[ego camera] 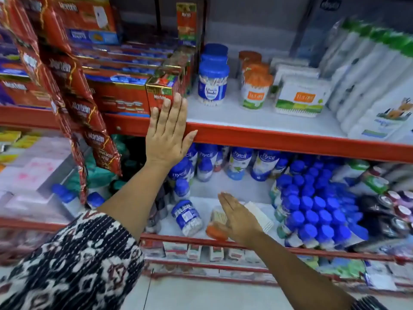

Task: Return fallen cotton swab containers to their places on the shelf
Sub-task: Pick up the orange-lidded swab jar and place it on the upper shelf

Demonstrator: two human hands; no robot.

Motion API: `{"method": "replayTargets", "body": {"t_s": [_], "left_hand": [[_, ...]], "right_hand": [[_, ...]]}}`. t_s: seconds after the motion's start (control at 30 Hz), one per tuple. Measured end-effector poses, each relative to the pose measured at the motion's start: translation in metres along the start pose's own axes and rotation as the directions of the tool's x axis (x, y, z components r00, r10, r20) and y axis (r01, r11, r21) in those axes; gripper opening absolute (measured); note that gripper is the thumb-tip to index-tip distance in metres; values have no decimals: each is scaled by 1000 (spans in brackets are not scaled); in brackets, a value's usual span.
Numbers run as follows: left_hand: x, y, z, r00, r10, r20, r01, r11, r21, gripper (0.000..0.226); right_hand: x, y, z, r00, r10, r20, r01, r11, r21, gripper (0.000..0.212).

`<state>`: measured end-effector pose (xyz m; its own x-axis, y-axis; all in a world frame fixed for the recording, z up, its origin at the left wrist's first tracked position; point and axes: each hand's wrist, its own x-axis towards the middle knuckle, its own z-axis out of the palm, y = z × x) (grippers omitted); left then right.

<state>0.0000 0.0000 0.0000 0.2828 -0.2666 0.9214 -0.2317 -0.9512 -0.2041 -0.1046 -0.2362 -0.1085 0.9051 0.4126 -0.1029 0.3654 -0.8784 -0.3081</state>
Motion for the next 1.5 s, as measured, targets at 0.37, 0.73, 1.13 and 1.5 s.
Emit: {"method": "replayTargets", "body": {"t_s": [0.37,0.73,1.13,1.5], "left_hand": [[-1,-2,11,995,18,-93,-12,998,68,63],[-2,-1,9,996,5,-86,1,998,69,62],[-2,0,6,998,-15,-63,18,999,48,62],[-1,1,6,998,-22,-53,24,999,29,62]], "right_hand": [[41,-2,-14,910,145,388,-136,989,-52,91],[17,-9,-15,980,159,118,-175,975,138,98],[-35,3,-55,889,327,321,-347,25,937,43],[-41,16,-60,867,227,443,-289,-495,819,67]]}}
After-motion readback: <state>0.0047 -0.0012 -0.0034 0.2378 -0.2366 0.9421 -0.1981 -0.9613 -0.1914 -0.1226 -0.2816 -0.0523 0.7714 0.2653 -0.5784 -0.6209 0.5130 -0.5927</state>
